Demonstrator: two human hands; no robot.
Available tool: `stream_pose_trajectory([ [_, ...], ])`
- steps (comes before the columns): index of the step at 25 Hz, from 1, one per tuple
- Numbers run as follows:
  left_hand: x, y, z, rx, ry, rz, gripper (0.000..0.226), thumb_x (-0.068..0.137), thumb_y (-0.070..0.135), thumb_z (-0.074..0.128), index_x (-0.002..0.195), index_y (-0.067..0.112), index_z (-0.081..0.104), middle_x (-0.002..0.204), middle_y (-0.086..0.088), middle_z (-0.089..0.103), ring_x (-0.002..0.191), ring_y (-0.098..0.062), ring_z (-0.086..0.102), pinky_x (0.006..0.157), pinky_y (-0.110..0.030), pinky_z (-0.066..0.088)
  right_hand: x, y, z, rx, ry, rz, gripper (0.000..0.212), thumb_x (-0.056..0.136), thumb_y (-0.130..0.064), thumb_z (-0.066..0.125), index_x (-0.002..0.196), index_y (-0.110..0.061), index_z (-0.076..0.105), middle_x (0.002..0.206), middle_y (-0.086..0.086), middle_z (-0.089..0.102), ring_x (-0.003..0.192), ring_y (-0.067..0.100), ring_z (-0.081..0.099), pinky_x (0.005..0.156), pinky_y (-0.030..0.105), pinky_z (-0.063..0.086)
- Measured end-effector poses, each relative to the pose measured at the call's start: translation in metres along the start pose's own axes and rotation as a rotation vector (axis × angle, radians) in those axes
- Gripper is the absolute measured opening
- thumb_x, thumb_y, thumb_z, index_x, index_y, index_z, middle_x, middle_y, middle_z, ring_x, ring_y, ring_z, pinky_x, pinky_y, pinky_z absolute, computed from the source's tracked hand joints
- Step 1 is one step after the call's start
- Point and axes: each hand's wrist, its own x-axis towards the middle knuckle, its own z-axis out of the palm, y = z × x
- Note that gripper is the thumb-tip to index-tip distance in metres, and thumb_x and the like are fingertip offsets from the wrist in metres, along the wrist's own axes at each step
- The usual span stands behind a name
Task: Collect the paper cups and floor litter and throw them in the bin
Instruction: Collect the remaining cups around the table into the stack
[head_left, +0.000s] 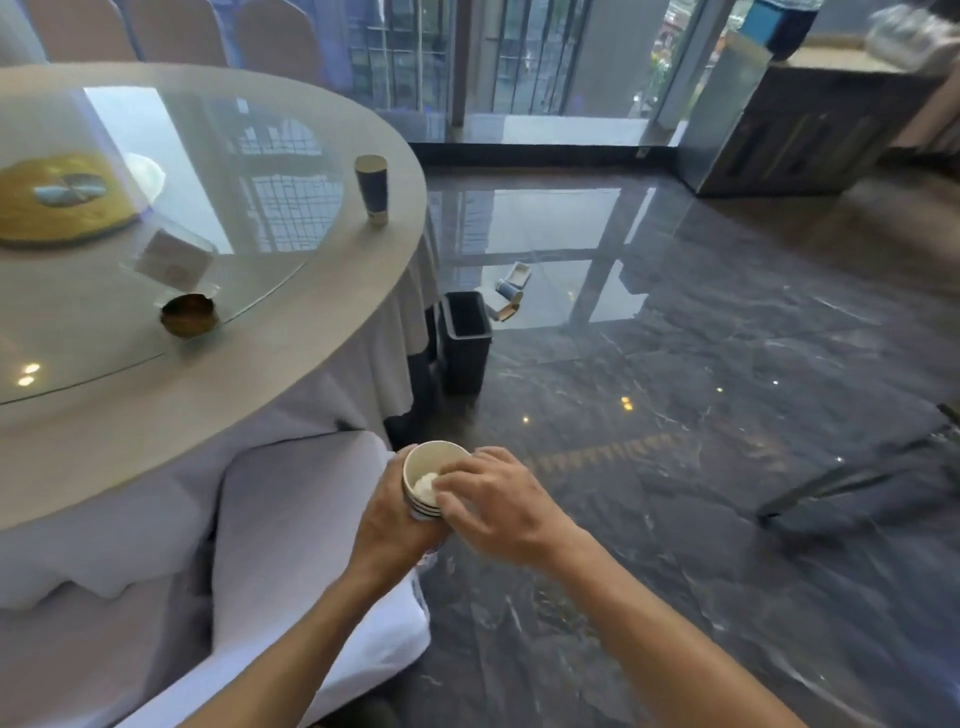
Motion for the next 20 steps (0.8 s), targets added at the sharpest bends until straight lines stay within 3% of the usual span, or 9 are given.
stream_pose_trajectory([
  [3, 0.009, 0.021, 0.037, 0.027, -0.114, 0.033, 0.096, 0.062, 0.057, 0.091, 0.143, 0.030, 0.048, 0.127, 0.012, 0.064, 0.104, -0.005, 0.067, 0.086, -0.017, 0.054, -0.017, 0.030, -0.021, 0.003, -0.223, 0.122, 0.050, 0.102, -0.042, 0.028, 0.084, -0.022, 0.070, 0.099, -0.006, 0.072, 0.097, 0.010, 0.061, 0.105, 0.040, 0.036],
  [6, 0.030, 0.032, 0.067, 0.077, -0.206, 0.057, 0.105, 0.055, 0.064, 0.088, 0.146, 0.032, 0.046, 0.130, 0.015, 0.065, 0.111, -0.005, 0.067, 0.092, -0.021, 0.054, -0.029, 0.059, -0.034, 0.128, -0.294, 0.230, 0.041, 0.106, -0.030, 0.031, 0.073, -0.017, 0.052, 0.081, -0.004, 0.059, 0.082, 0.018, 0.053, 0.092, 0.044, 0.044],
  [9, 0.056, 0.038, 0.097, 0.110, -0.248, 0.045, 0.108, 0.052, 0.064, 0.086, 0.144, 0.027, 0.044, 0.123, 0.011, 0.068, 0.106, -0.012, 0.069, 0.090, -0.029, 0.056, -0.025, 0.092, -0.042, 0.197, -0.389, 0.375, 0.039, 0.108, -0.028, 0.027, 0.082, -0.011, 0.049, 0.090, 0.011, 0.061, 0.092, 0.034, 0.056, 0.089, 0.049, 0.045],
  [12, 0.089, 0.039, 0.129, 0.084, -0.239, -0.029, 0.103, 0.050, 0.066, 0.080, 0.138, 0.025, 0.046, 0.114, 0.010, 0.069, 0.098, -0.015, 0.069, 0.082, -0.031, 0.055, -0.009, 0.136, -0.036, 0.241, -0.298, 0.407, 0.040, 0.105, -0.033, 0.028, 0.087, -0.014, 0.058, 0.094, 0.002, 0.064, 0.093, 0.027, 0.058, 0.088, 0.050, 0.049],
  [16, 0.168, 0.049, 0.165, -0.039, -0.186, -0.056, 0.094, 0.050, 0.065, 0.079, 0.133, 0.030, 0.050, 0.109, 0.015, 0.067, 0.093, -0.007, 0.068, 0.078, -0.018, 0.051, 0.037, 0.207, -0.052, 0.109, -0.097, 0.314, 0.048, 0.105, -0.041, 0.032, 0.092, -0.017, 0.071, 0.108, -0.001, 0.072, 0.101, 0.020, 0.061, 0.093, 0.041, 0.048],
  [18, 0.210, 0.057, 0.172, -0.052, -0.195, -0.053, 0.091, 0.050, 0.063, 0.082, 0.130, 0.032, 0.052, 0.108, 0.015, 0.068, 0.093, -0.004, 0.067, 0.080, -0.016, 0.050, 0.066, 0.235, -0.075, 0.118, -0.174, 0.352, 0.052, 0.104, -0.047, 0.031, 0.080, -0.016, 0.065, 0.092, 0.002, 0.070, 0.088, 0.023, 0.061, 0.086, 0.043, 0.049],
  [20, 0.244, 0.062, 0.178, -0.010, -0.179, -0.029, 0.087, 0.051, 0.059, 0.086, 0.128, 0.031, 0.056, 0.107, 0.012, 0.071, 0.094, -0.009, 0.069, 0.084, -0.027, 0.057, 0.096, 0.256, -0.093, 0.134, -0.305, 0.412, 0.061, 0.101, -0.059, 0.027, 0.078, -0.016, 0.063, 0.087, 0.008, 0.070, 0.084, 0.027, 0.062, 0.083, 0.047, 0.050],
])
